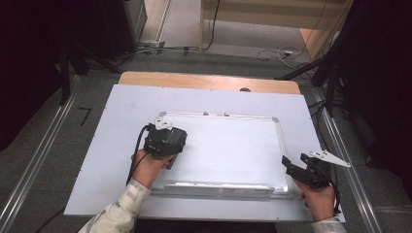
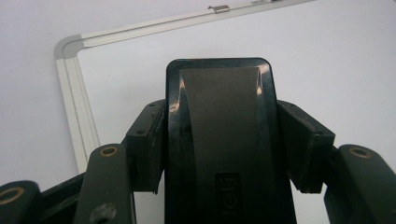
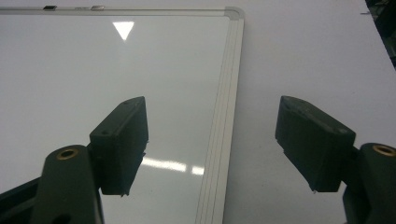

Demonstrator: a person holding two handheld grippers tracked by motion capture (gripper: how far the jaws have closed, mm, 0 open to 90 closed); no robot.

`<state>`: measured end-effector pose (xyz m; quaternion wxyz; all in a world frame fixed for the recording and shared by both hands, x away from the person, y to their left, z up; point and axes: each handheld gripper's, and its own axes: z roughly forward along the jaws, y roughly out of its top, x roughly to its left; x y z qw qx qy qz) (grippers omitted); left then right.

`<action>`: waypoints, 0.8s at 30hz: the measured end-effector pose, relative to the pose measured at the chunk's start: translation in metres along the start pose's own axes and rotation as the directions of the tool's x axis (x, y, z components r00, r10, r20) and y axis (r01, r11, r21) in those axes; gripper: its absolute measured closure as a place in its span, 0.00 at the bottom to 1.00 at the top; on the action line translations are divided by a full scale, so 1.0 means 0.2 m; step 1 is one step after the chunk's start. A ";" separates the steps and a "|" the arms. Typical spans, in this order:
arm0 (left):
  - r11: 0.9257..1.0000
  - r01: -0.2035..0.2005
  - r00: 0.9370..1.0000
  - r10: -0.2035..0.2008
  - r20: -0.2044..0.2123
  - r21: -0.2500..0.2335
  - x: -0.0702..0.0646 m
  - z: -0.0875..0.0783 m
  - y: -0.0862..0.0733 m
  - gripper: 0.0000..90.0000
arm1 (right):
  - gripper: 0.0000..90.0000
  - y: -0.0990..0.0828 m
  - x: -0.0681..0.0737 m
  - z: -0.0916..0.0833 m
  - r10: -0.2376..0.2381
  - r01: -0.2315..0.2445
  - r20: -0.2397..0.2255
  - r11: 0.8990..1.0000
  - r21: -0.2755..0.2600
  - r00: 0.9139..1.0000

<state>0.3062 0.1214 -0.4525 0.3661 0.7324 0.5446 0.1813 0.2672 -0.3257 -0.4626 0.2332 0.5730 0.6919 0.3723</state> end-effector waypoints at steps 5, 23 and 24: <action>1.000 0.026 0.999 -0.027 -0.023 -0.011 0.03 0.00 0.01 0.44 | 0.27 0.00 0.00 0.00 -0.003 0.003 -0.001 1.000 0.002 1.000; 0.996 0.090 0.988 -0.090 -0.124 -0.010 0.12 0.09 0.11 0.44 | 0.27 0.00 0.00 0.00 -0.001 0.001 0.000 1.000 -0.001 1.000; 0.995 0.098 0.987 -0.098 -0.129 -0.013 0.12 0.10 0.11 0.44 | 0.27 0.00 0.00 -0.01 -0.001 0.001 0.000 1.000 -0.001 1.000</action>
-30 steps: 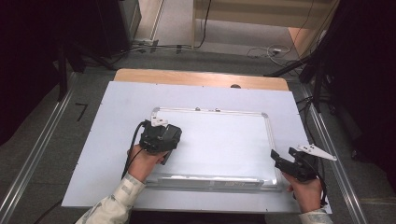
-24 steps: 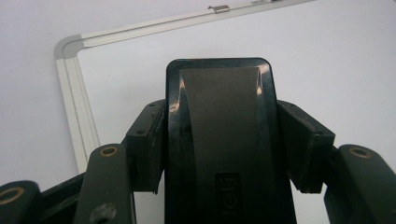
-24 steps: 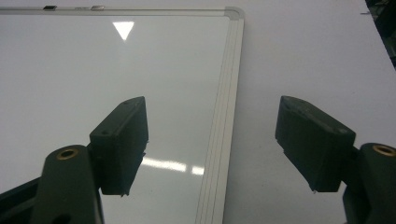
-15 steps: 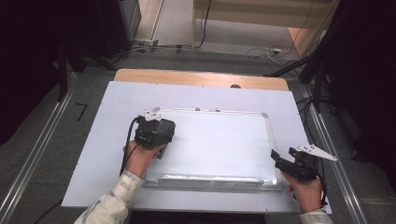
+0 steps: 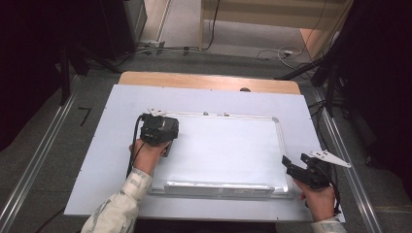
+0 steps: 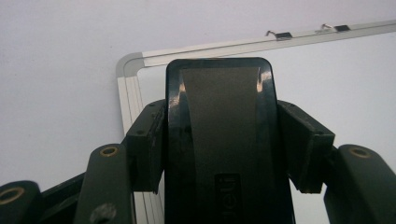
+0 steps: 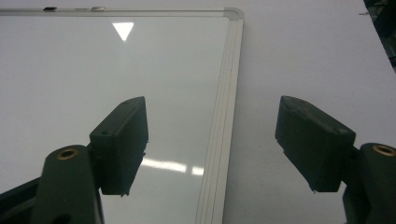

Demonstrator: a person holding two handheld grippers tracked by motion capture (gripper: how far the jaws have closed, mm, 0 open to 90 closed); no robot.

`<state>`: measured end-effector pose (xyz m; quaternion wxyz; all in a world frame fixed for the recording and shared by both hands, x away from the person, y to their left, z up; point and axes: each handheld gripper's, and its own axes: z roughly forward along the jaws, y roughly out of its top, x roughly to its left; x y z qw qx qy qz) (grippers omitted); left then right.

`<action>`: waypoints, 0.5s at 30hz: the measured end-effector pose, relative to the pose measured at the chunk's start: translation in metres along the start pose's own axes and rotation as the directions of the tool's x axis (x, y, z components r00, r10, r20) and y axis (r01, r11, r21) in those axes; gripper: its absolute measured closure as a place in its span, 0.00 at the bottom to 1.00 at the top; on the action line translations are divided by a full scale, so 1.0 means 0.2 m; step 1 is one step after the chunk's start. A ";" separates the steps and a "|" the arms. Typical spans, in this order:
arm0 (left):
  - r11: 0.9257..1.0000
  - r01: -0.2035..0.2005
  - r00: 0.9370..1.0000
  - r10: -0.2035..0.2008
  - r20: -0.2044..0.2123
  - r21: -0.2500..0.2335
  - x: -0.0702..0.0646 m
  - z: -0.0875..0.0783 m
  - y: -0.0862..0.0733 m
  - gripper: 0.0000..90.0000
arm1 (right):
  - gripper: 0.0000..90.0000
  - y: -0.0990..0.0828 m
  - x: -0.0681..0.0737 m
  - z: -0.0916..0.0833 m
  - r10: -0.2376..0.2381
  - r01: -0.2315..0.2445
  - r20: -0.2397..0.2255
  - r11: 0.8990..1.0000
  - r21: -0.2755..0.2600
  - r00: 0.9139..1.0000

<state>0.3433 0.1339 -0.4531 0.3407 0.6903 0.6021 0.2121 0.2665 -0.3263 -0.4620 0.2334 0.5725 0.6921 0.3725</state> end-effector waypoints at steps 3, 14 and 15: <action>1.000 0.013 0.999 -0.014 -0.037 -0.009 0.01 0.03 0.02 0.45 | 0.27 0.00 0.00 0.00 0.001 -0.001 0.000 1.000 0.000 1.000; 0.998 0.061 0.995 -0.059 -0.081 0.018 0.02 0.16 0.08 0.45 | 0.27 0.00 0.00 0.00 0.004 -0.004 -0.001 1.000 -0.001 1.000; 0.998 0.064 0.994 -0.062 -0.086 0.027 0.02 0.17 0.08 0.45 | 0.27 0.00 0.00 0.00 0.004 -0.004 -0.002 1.000 -0.001 1.000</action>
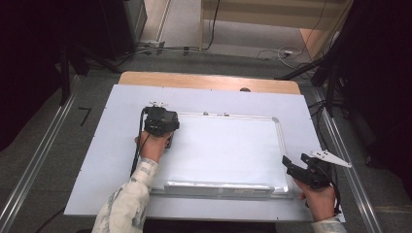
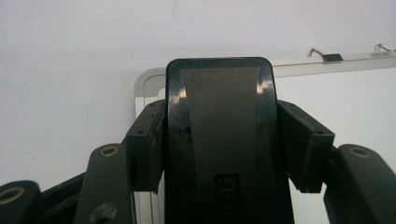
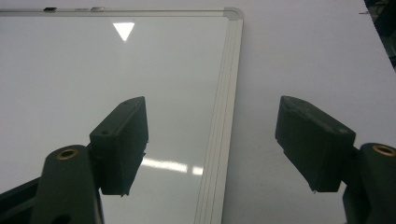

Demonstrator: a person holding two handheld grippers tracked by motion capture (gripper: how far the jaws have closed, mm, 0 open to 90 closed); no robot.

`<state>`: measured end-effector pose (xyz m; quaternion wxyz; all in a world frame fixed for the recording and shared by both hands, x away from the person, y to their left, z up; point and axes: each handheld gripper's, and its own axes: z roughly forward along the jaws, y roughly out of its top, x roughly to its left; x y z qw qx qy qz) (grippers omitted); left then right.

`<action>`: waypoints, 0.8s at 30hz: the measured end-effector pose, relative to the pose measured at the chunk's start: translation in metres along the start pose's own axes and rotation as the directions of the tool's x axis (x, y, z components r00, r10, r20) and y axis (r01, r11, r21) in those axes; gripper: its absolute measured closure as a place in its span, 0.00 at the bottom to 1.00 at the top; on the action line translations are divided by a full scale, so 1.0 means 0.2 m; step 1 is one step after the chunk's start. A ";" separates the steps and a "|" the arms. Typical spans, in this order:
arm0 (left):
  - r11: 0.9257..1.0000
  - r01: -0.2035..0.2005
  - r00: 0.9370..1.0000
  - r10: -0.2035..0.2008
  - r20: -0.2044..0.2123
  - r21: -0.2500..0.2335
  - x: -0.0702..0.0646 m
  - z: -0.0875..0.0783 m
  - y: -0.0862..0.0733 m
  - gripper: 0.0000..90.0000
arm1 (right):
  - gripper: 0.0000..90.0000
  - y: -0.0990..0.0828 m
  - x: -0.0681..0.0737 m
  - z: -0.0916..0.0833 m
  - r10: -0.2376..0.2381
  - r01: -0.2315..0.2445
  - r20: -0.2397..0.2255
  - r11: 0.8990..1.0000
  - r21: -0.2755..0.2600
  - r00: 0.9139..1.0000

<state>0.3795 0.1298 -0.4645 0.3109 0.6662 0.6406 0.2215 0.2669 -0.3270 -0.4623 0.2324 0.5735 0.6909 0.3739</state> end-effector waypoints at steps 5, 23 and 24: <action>1.000 0.015 1.000 -0.015 -0.023 0.020 0.00 0.05 0.01 0.45 | 0.27 0.00 0.00 0.00 0.004 -0.004 -0.002 1.000 0.000 1.000; 0.999 0.029 0.999 -0.028 -0.039 0.040 -0.02 0.12 0.02 0.44 | 0.27 0.00 -0.01 0.00 0.003 -0.003 -0.005 1.000 -0.001 1.000; 0.999 0.031 0.999 -0.029 -0.039 0.039 -0.02 0.12 0.02 0.43 | 0.27 0.00 -0.01 0.00 0.003 -0.003 -0.005 1.000 -0.001 1.000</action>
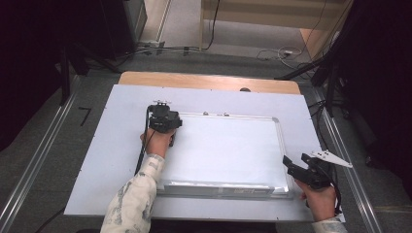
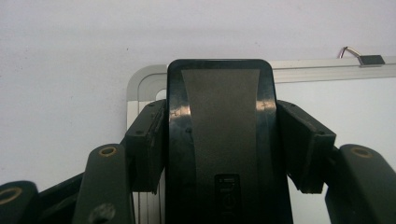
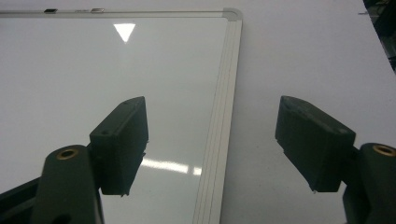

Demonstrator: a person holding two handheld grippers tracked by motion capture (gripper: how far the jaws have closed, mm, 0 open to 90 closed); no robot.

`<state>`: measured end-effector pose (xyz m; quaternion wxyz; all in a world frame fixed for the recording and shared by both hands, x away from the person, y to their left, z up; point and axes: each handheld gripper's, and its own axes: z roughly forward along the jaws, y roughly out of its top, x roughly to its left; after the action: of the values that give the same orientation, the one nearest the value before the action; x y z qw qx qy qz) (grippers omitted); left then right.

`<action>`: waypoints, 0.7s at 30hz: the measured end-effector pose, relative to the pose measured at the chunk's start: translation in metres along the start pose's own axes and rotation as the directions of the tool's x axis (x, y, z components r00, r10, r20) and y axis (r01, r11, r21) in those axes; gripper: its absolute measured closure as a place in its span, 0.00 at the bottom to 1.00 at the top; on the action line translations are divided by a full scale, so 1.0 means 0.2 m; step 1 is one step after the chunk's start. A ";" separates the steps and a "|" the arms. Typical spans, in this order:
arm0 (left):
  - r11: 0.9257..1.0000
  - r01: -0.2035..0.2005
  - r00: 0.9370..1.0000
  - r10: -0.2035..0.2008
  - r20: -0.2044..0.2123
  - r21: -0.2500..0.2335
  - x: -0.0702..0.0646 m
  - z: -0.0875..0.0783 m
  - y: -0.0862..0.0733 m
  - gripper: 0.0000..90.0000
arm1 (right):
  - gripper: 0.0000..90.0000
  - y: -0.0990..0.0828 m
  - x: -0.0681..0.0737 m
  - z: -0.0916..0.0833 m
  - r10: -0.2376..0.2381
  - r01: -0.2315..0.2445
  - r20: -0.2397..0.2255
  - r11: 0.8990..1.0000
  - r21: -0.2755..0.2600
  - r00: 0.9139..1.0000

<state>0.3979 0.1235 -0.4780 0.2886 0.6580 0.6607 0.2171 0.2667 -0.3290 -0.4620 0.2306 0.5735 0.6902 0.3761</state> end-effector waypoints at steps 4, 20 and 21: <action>1.000 0.001 1.000 -0.001 0.000 -0.011 0.00 -0.01 0.00 0.42 | 0.27 0.00 0.00 0.00 -0.002 0.002 0.001 1.000 -0.002 1.000; 0.998 0.018 0.999 -0.015 0.037 -0.066 0.02 -0.09 0.01 0.35 | 0.27 0.00 0.00 0.00 -0.004 0.004 0.010 1.000 -0.006 1.000; 0.997 0.019 0.999 -0.016 0.044 -0.075 0.02 -0.10 0.01 0.35 | 0.27 0.00 0.00 0.00 -0.004 0.004 0.010 1.000 -0.007 1.000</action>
<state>0.3866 0.1284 -0.4620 0.3293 0.6453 0.6515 0.2252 0.2667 -0.3293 -0.4619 0.2367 0.5733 0.6890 0.3751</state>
